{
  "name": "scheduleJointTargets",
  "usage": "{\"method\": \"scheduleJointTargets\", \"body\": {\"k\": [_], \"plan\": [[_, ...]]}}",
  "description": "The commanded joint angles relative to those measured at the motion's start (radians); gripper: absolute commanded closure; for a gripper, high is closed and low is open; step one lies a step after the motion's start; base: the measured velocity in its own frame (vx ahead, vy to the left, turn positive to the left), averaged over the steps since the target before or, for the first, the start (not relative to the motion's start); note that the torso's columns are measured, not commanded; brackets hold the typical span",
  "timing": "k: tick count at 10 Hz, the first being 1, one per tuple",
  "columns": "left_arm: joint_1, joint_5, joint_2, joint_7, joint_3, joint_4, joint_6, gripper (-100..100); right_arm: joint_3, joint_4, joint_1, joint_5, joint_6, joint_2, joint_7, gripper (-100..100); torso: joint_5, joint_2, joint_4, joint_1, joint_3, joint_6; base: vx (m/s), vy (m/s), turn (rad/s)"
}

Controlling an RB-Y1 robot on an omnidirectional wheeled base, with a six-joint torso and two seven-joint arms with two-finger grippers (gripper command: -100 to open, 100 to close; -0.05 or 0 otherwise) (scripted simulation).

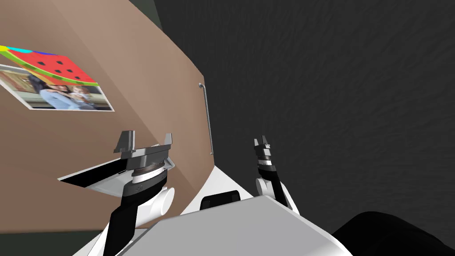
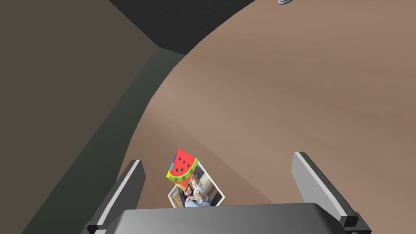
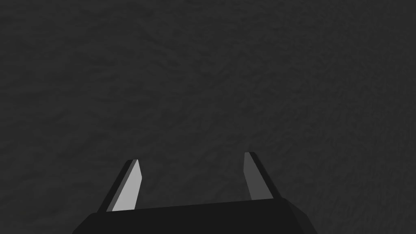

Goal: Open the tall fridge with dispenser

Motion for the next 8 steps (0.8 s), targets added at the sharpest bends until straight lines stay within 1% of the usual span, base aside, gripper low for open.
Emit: {"method": "scheduleJointTargets", "body": {"k": [1, 3, 8], "plan": [[0.0, 0.0, 0.0, 0.0, 0.0, 0.0, 0.0, 0, 0.0, 0.0, 0.0, 0.0, 0.0, 0.0, 0.0, 0, 0.0, 0.04, 0.041, 0.0, -0.082, 0.0, 0.0, 0.0, 0.0], [0.0, 0.0, 0.0, 0.0, 0.0, 0.0, 0.0, 0, 0.0, 0.0, 0.0, 0.0, 0.0, 0.0, 0.0, 0, 0.0, 0.175, 0.176, 0.0, -0.351, 0.0, 0.0, 0.0, 0.0], [0.0, 0.0, 0.0, 0.0, 0.0, 0.0, 0.0, 0, 0.0, 0.0, 0.0, 0.0, 0.0, 0.0, 0.0, 0, 0.0, 0.544, 0.544, 0.0, -1.087, 0.0, 0.0, 0.0, 0.0]]}}
